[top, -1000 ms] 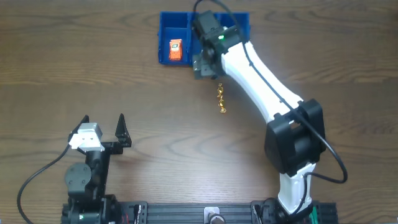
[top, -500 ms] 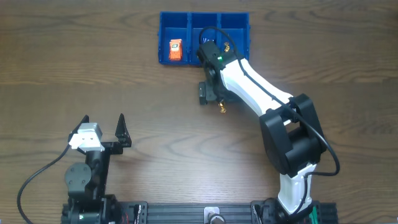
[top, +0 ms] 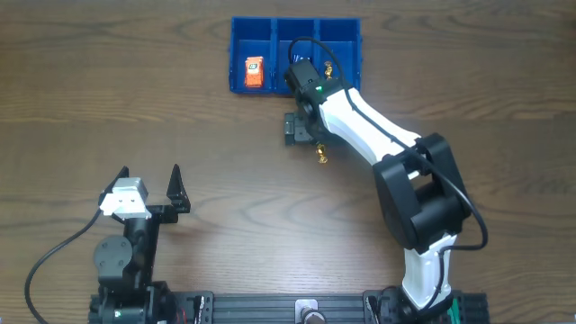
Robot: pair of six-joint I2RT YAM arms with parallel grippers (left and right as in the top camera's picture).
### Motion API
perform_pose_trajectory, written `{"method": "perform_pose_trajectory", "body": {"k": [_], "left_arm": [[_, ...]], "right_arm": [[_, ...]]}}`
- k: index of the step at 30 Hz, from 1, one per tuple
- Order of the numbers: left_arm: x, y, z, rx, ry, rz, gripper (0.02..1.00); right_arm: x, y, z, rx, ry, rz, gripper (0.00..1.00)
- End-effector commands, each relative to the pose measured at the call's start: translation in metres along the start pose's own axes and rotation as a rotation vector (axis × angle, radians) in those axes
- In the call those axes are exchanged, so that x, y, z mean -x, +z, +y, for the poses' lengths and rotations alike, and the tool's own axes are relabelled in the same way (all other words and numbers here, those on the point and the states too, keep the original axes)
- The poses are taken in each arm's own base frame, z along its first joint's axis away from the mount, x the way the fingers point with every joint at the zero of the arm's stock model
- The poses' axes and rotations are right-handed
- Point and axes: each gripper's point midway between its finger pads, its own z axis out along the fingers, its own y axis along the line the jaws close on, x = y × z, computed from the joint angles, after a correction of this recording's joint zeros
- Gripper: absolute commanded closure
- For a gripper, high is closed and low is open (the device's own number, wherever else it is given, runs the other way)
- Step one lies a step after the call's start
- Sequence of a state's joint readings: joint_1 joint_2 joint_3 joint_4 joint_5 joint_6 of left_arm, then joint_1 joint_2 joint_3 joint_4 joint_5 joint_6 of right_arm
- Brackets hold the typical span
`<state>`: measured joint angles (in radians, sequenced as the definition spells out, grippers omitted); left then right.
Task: Sort Candies Into Trays
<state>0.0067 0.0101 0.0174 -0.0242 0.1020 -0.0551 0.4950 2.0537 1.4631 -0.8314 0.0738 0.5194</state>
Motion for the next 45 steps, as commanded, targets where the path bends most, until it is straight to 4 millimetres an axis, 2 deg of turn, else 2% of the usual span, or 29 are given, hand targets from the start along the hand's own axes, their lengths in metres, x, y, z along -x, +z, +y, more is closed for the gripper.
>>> {"method": "perform_pose_trajectory", "body": {"k": [1,6,9,15,23,29,36,39,41,45], "left_arm": [[-0.016,0.000,0.003,0.011,-0.008,0.052,0.020],[-0.016,0.000,0.003,0.011,-0.008,0.052,0.020],[-0.016,0.000,0.003,0.011,-0.008,0.052,0.023],[-0.016,0.000,0.003,0.011,-0.008,0.052,0.023],[-0.016,0.000,0.003,0.011,-0.008,0.052,0.020],[-0.016,0.000,0.003,0.011,-0.008,0.052,0.023],[-0.016,0.000,0.003,0.011,-0.008,0.052,0.023],[-0.016,0.000,0.003,0.011,-0.007,0.052,0.023],[-0.016,0.000,0.003,0.011,-0.007,0.052,0.023],[-0.016,0.000,0.003,0.011,-0.007,0.052,0.020]], "right_arm": [[-0.007,0.012,-0.007,-0.016,0.044,0.043,0.001],[-0.029,0.010,-0.010,-0.020,0.040,0.140,0.001],[-0.029,0.010,-0.008,-0.009,0.037,0.143,0.014],[-0.028,0.010,-0.008,-0.007,0.038,0.139,0.156],[-0.029,0.012,-0.008,-0.007,0.038,0.137,0.224],[-0.036,0.018,-0.009,-0.002,0.039,0.152,0.270],[-0.032,0.019,-0.006,0.012,0.041,0.136,0.454],[-0.031,0.019,-0.005,0.017,0.041,0.133,0.632],[-0.031,0.019,-0.005,0.017,0.041,0.133,0.711],[-0.034,0.019,-0.007,0.009,0.040,0.145,0.737]]}}
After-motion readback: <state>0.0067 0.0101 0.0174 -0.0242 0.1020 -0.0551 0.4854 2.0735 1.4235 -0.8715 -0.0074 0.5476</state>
